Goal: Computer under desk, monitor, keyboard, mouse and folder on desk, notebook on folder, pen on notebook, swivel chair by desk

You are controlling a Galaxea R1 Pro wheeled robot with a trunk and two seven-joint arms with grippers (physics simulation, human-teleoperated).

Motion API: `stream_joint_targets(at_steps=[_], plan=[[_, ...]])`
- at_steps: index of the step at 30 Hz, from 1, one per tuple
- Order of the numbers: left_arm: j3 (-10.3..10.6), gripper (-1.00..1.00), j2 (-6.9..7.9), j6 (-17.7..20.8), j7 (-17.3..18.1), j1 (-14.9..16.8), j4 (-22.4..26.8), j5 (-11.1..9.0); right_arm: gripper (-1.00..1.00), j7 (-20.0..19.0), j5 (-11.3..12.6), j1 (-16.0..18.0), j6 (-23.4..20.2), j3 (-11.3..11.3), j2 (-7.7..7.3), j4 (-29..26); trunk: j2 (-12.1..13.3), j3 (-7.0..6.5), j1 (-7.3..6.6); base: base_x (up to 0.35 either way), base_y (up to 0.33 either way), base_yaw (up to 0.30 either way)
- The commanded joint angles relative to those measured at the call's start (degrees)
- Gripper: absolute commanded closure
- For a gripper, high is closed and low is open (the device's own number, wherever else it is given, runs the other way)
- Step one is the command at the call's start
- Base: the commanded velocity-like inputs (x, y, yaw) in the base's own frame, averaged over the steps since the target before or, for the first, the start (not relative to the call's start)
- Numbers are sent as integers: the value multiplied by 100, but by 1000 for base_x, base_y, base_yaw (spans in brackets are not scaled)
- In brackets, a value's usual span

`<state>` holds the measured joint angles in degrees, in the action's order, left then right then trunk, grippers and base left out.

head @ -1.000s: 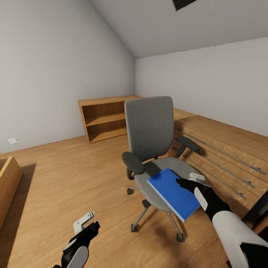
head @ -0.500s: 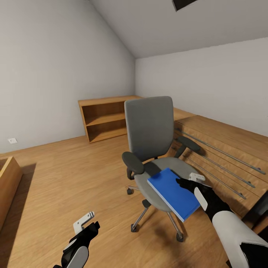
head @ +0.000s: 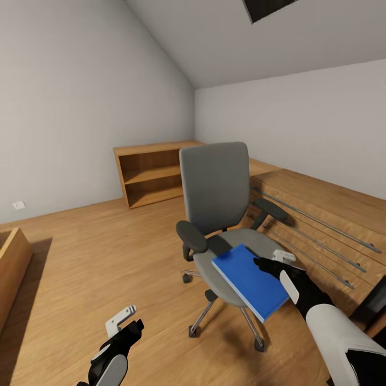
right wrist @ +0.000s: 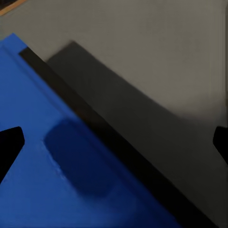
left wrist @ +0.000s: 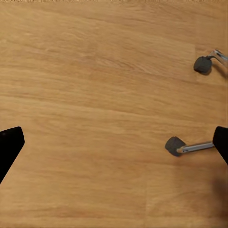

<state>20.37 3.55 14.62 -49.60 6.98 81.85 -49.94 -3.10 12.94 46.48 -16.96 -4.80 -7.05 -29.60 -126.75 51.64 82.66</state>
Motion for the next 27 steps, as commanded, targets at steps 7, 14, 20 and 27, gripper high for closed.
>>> stream_joint_targets(at_steps=[7,14,20,27], plan=[[11,-100,5,23,-33,6,0,-24,-100,-24,22,-5,-77,-29,-5,-149,-2,-58,-1,0,0,0],[6,-100,5,23,-33,9,-2,-24,-100,-24,24,-13,-115,-30,-6,-294,-2,-121,-1,0,0,0],[7,-100,5,23,-32,8,-2,-25,-100,-24,24,-15,-121,-30,-5,-327,-2,-175,-1,0,0,0],[3,-100,5,23,-32,7,-2,-25,-100,-24,32,-28,-254,-30,1,-527,-2,-238,-1,0,0,0]])
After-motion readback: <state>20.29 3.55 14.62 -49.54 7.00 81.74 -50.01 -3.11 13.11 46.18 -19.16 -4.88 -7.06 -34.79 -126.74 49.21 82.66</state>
